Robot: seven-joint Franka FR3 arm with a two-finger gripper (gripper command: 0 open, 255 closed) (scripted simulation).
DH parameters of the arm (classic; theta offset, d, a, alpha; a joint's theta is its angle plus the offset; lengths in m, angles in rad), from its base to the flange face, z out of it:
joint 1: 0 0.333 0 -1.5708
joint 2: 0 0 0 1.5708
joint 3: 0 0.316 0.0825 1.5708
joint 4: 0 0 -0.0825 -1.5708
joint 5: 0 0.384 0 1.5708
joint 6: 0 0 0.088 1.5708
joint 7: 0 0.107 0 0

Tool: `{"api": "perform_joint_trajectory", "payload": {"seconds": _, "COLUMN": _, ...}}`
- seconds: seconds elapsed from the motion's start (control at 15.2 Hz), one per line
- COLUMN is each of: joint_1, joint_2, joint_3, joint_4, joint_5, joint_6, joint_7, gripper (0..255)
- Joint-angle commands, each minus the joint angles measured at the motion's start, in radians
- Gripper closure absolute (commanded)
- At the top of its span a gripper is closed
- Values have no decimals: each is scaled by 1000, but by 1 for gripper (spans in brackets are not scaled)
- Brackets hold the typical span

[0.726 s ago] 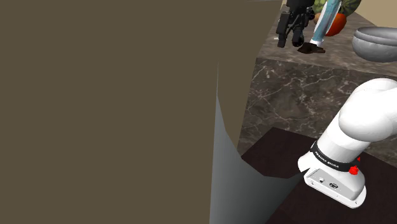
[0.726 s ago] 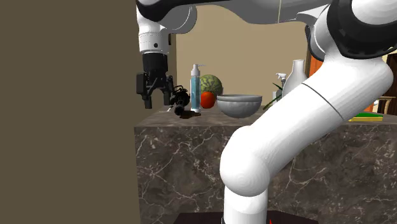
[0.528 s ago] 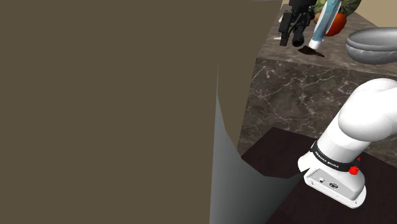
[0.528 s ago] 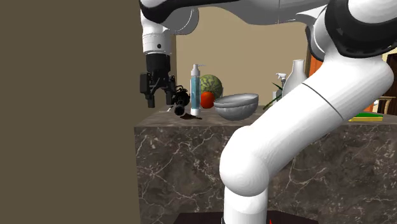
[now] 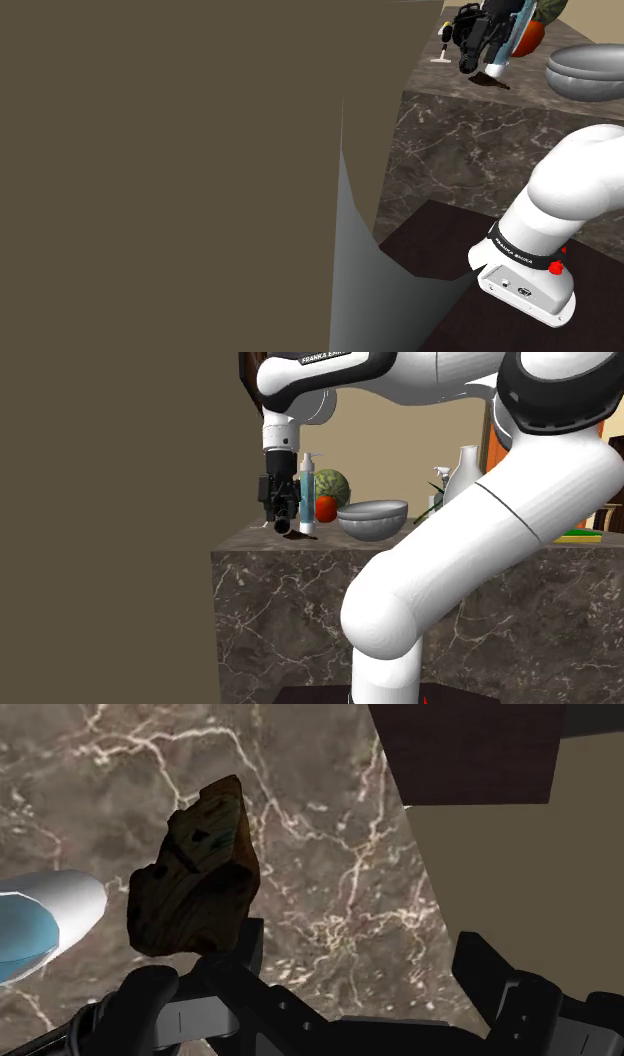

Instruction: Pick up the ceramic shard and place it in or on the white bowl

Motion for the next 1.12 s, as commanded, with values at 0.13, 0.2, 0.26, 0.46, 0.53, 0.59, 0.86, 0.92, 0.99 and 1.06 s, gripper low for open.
{"api": "perform_joint_trajectory", "payload": {"seconds": 0.13, "joint_1": -24, "joint_2": 37, "joint_3": -113, "joint_4": 32, "joint_5": -48, "joint_6": 24, "joint_7": -102, "gripper": 0}}
{"api": "perform_joint_trajectory", "payload": {"seconds": 0.2, "joint_1": -27, "joint_2": 50, "joint_3": -141, "joint_4": 42, "joint_5": -57, "joint_6": 31, "joint_7": -127, "gripper": 0}}
{"api": "perform_joint_trajectory", "payload": {"seconds": 0.26, "joint_1": -31, "joint_2": 63, "joint_3": -168, "joint_4": 53, "joint_5": -66, "joint_6": 38, "joint_7": -151, "gripper": 0}}
{"api": "perform_joint_trajectory", "payload": {"seconds": 0.46, "joint_1": -34, "joint_2": 62, "joint_3": -182, "joint_4": 27, "joint_5": -73, "joint_6": 65, "joint_7": -157, "gripper": 0}}
{"api": "perform_joint_trajectory", "payload": {"seconds": 0.53, "joint_1": -35, "joint_2": 60, "joint_3": -184, "joint_4": 12, "joint_5": -75, "joint_6": 77, "joint_7": -156, "gripper": 0}}
{"api": "perform_joint_trajectory", "payload": {"seconds": 0.59, "joint_1": -37, "joint_2": 58, "joint_3": -186, "joint_4": -3, "joint_5": -78, "joint_6": 89, "joint_7": -155, "gripper": 0}}
{"api": "perform_joint_trajectory", "payload": {"seconds": 0.86, "joint_1": -41, "joint_2": 51, "joint_3": -195, "joint_4": -54, "joint_5": -87, "joint_6": 134, "joint_7": -152, "gripper": 0}}
{"api": "perform_joint_trajectory", "payload": {"seconds": 0.92, "joint_1": -41, "joint_2": 51, "joint_3": -195, "joint_4": -54, "joint_5": -87, "joint_6": 134, "joint_7": -152, "gripper": 0}}
{"api": "perform_joint_trajectory", "payload": {"seconds": 0.99, "joint_1": -41, "joint_2": 51, "joint_3": -195, "joint_4": -54, "joint_5": -87, "joint_6": 134, "joint_7": -152, "gripper": 0}}
{"api": "perform_joint_trajectory", "payload": {"seconds": 1.06, "joint_1": -41, "joint_2": 51, "joint_3": -195, "joint_4": -54, "joint_5": -87, "joint_6": 134, "joint_7": -152, "gripper": 0}}
